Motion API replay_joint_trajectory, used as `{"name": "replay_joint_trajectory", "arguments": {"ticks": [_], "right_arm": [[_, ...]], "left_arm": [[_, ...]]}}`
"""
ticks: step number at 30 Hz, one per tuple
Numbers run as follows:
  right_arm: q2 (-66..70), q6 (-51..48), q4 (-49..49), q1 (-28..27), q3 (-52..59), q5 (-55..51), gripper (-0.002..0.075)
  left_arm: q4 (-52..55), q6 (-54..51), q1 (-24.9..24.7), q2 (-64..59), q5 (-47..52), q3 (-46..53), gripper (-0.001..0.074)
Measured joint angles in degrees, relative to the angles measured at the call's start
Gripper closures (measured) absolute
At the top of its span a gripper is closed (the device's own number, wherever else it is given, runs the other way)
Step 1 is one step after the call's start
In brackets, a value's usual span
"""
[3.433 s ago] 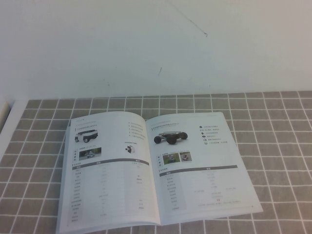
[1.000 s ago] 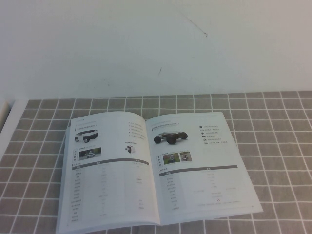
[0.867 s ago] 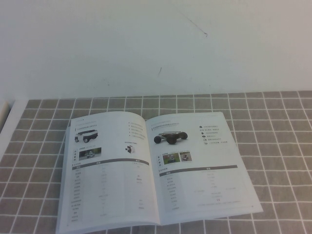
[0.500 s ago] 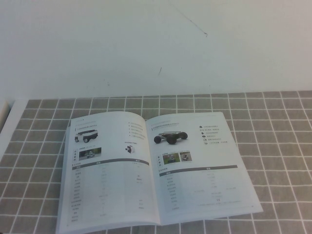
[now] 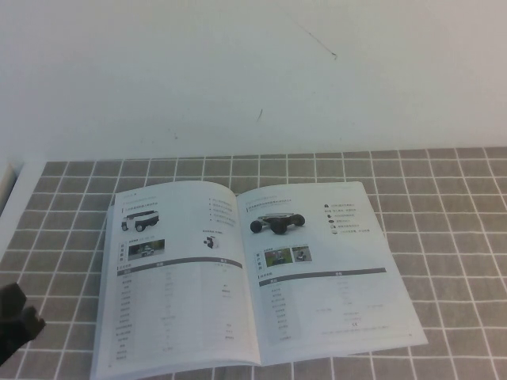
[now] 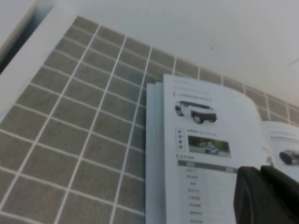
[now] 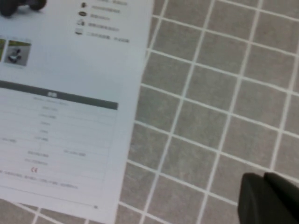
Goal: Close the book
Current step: 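Close the open booklet and leave it lying on the table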
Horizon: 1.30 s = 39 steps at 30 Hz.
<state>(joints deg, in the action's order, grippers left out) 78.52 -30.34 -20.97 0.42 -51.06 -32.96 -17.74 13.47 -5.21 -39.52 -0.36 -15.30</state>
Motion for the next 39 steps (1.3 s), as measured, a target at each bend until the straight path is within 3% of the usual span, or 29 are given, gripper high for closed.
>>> {"name": "replay_joint_trajectory", "arguments": {"ticks": [6, 13, 19, 31, 39], "right_arm": [[11.4, -11.4, -9.4, 3.6, -7.1, -1.7, 0.0729], [23.2, -14.5, -10.3, 12.5, -16.3, -2.0, 0.0729], [32.7, -14.6, -9.5, 14.3, -23.2, -2.0, 0.0729], [41.7, -14.3, -9.5, 14.3, -25.8, -2.0, 0.0729], [42.0, -14.2, -9.6, 14.3, -26.1, -2.5, 0.0729]], "left_arm": [[5.0, -1.1, 0.0, -8.8, 8.3, -4.6, 0.0739], [6.0, -7.1, 0.0, -18.8, 25.2, -15.0, 0.0739], [2.2, -13.5, 0.0, -25.9, 33.5, -22.2, 0.0739], [-8.8, -17.9, 0.0, -34.2, 25.8, -23.6, 0.0739], [-10.1, -20.9, 0.0, -43.1, 24.5, -29.1, 0.0739]]}}
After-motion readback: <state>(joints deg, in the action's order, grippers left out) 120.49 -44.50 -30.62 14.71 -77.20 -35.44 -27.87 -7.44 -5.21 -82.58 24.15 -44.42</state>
